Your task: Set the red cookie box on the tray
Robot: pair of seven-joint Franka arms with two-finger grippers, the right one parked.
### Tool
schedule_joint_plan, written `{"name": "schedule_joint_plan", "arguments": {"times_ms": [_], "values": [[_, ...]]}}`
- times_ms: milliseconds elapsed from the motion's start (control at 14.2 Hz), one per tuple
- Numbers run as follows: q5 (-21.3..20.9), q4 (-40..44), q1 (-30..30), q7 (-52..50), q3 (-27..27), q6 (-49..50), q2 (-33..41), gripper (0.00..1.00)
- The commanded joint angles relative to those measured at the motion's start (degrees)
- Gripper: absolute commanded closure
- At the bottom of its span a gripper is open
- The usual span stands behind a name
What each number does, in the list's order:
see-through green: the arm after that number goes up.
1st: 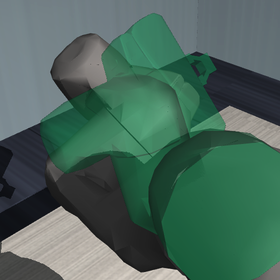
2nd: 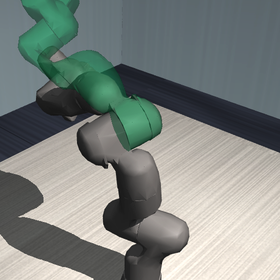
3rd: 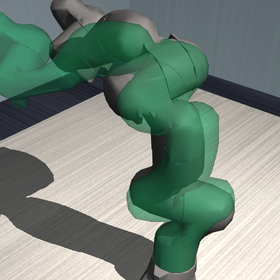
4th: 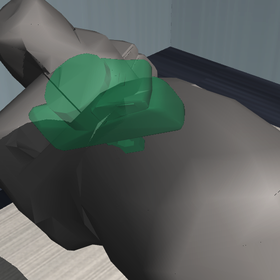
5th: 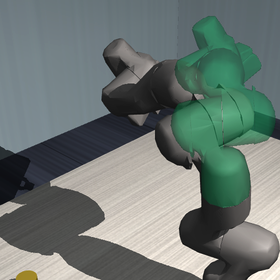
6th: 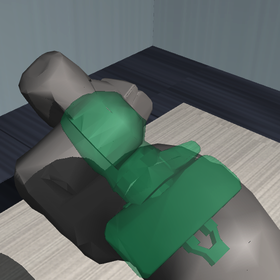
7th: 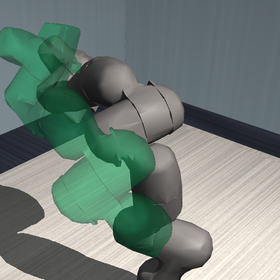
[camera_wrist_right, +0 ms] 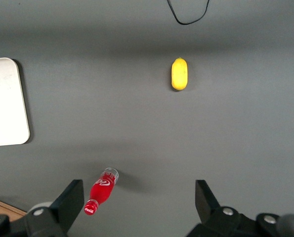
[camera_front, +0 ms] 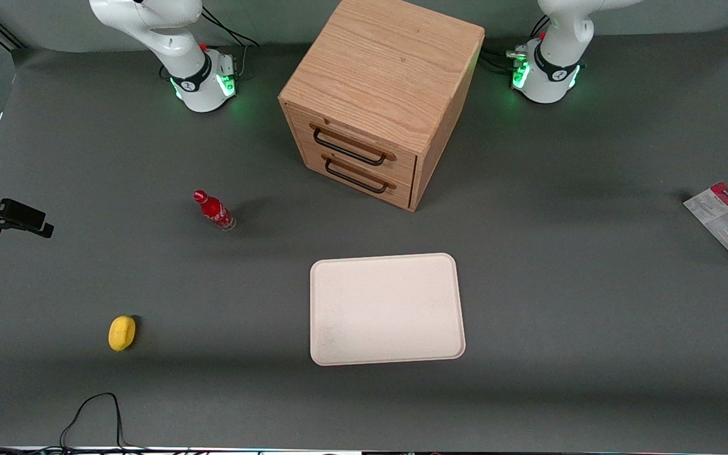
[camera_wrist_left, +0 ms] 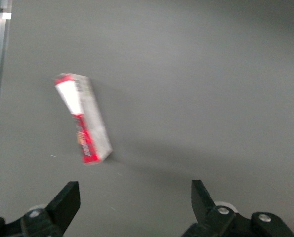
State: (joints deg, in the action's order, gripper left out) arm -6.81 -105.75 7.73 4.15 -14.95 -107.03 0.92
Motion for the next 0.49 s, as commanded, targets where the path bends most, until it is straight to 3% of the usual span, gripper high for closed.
{"name": "schedule_joint_plan", "arguments": {"times_ms": [0,141,212,424], "values": [[-2.0,0.2,-0.8,-2.3,-6.2,-7.1,-5.6,0.0],[1.5,-0.2,-0.6,-2.3,-10.6,-14.2,-10.8,0.0],[4.6,-0.4,-0.5,-2.3,-11.7,-16.2,-13.3,0.0],[7.9,-0.4,0.9,-2.2,-12.6,-22.1,-20.4,0.0]]}}
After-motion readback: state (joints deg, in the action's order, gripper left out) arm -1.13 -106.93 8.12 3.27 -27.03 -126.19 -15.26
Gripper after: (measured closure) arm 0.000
